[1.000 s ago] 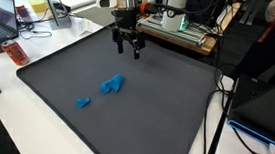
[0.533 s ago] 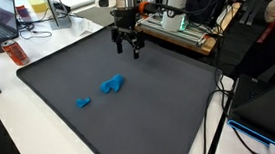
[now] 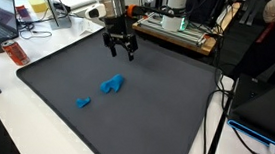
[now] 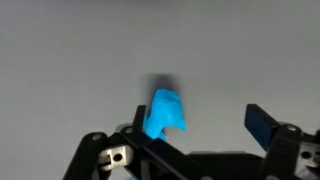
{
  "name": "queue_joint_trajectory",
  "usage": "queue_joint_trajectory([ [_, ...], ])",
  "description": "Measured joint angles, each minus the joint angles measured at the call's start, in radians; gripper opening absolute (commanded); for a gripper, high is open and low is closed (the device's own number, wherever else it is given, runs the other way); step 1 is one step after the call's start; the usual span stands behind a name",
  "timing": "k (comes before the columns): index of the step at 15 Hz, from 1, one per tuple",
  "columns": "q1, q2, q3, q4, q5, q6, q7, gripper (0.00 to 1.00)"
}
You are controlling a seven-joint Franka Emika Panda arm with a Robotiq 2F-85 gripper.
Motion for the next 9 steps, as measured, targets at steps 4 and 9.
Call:
queue_joint_trajectory([
  [4,-0.017,0.085,0.0,0.087,-0.003,-0.052,-0.09,1.0],
  [9,-0.019,0.199,0.004,0.18,-0.025,-0.06,-0.148,1.0],
])
